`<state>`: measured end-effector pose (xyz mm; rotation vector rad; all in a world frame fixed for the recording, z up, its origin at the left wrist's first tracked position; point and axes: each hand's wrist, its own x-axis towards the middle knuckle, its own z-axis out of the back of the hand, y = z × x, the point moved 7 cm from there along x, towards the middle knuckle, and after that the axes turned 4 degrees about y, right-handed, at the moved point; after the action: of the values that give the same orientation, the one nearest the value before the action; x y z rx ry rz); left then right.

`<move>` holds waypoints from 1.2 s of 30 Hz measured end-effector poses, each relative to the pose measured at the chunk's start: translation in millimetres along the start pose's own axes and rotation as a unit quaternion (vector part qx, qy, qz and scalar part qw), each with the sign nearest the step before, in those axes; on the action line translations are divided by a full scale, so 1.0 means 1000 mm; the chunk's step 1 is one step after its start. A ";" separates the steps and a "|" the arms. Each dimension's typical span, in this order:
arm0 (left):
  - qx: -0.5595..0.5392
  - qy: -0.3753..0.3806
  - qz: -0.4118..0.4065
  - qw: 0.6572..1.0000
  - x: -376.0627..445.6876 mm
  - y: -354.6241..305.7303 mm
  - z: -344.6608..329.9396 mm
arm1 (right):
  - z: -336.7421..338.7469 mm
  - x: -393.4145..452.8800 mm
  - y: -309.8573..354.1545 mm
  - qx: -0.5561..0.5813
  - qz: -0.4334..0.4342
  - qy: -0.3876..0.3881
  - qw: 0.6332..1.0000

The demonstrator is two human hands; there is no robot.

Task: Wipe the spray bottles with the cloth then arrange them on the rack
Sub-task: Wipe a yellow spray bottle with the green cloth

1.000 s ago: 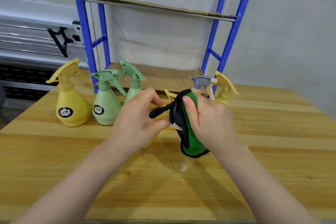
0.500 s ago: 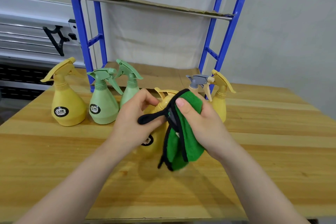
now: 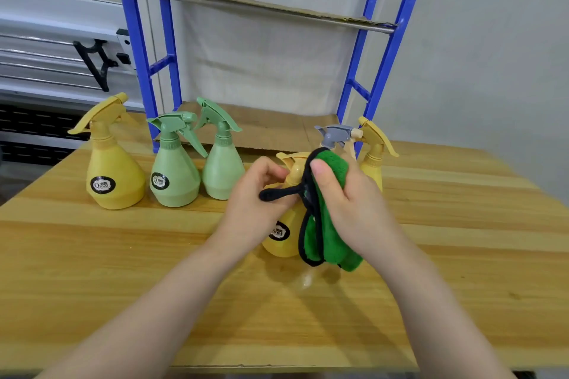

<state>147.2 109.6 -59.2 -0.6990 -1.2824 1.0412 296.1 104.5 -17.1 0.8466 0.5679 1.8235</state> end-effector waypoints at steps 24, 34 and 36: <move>-0.035 -0.006 0.014 0.999 0.039 0.017 -0.083 | 0.072 -0.039 -0.092 0.169 -0.086 -0.153 0.970; 0.011 0.032 -0.008 0.999 0.038 0.016 -0.087 | 0.100 -0.052 -0.074 -0.081 -0.068 -0.175 0.979; 0.015 0.045 -0.003 0.999 0.037 0.018 -0.086 | 0.103 -0.052 -0.075 -0.046 -0.069 -0.178 0.980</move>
<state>225.4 161.1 -76.4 -0.7116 -1.1893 1.0119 432.4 85.5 -19.6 1.0169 0.3020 1.5140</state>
